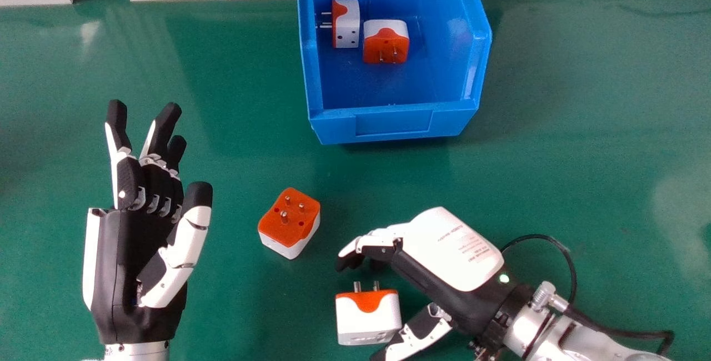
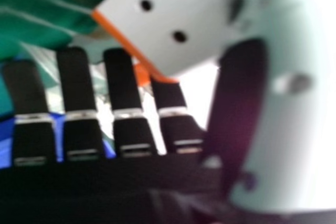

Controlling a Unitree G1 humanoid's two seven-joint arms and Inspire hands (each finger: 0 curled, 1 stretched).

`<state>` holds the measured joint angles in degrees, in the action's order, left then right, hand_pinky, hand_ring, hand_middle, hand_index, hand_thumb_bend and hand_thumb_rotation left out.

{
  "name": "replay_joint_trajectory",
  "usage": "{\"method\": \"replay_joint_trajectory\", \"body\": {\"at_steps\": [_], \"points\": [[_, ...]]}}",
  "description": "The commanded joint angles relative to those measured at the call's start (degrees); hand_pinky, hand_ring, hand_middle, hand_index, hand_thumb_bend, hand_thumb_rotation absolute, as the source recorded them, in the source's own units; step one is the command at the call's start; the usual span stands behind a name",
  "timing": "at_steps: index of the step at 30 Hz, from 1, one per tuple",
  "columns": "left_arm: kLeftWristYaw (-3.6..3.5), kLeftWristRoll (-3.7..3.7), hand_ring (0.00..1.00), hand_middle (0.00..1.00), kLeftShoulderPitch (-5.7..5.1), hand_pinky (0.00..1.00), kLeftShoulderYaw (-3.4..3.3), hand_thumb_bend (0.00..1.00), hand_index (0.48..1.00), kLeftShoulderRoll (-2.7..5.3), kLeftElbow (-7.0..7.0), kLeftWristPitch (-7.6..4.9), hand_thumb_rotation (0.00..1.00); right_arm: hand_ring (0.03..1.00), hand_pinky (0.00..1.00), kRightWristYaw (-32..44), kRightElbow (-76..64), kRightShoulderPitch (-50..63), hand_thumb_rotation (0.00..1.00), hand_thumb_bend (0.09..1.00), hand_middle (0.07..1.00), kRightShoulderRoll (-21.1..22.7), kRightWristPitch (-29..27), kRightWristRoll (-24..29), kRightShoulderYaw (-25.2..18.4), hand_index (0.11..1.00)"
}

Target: Pick all objects and put in blue box

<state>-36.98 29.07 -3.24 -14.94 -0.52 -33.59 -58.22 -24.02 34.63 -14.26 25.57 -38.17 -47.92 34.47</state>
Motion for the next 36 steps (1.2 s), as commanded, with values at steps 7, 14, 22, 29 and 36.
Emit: {"method": "replay_joint_trajectory", "body": {"at_steps": [7, 14, 22, 29, 36], "points": [[0.61, -1.28, 1.00, 0.94, -0.47, 1.00, 0.26, 0.32, 0.876, -0.13, 1.13, -0.67, 0.24, 0.457, 0.39, -0.5, 1.0, 1.0, 0.09, 0.643, 0.527, 1.4, 0.7, -0.8, -0.8, 0.560], [0.55, -1.44, 1.00, 0.94, 0.17, 1.00, 0.03, 0.32, 0.875, -0.26, -0.03, -1.12, 0.21, 0.424, 0.36, 0.0, 0.7, 1.0, 0.02, 0.558, 0.487, 1.7, 0.8, 0.0, -1.6, 0.514], [0.24, -0.88, 0.99, 0.94, -0.02, 1.00, 0.13, 0.32, 0.874, -0.15, 0.34, -0.88, 0.19, 0.419, 0.37, 0.0, -1.5, 1.6, 0.01, 0.538, 0.476, 1.9, -0.4, 1.3, -3.6, 0.505], [0.47, -1.05, 0.99, 0.94, 0.52, 1.00, -0.27, 0.32, 0.874, -0.11, -0.63, -1.63, 0.19, 0.420, 0.37, 0.6, -5.6, 2.7, 0.00, 0.533, 0.473, 3.2, -3.2, 3.8, -7.0, 0.503], [0.60, -0.97, 0.99, 0.94, 0.86, 1.00, -0.18, 0.32, 0.873, 0.12, -0.53, -2.28, 0.19, 0.421, 0.36, 5.0, -11.1, 3.4, 0.00, 0.531, 0.475, 3.8, -7.1, 11.7, -12.4, 0.499]]}}
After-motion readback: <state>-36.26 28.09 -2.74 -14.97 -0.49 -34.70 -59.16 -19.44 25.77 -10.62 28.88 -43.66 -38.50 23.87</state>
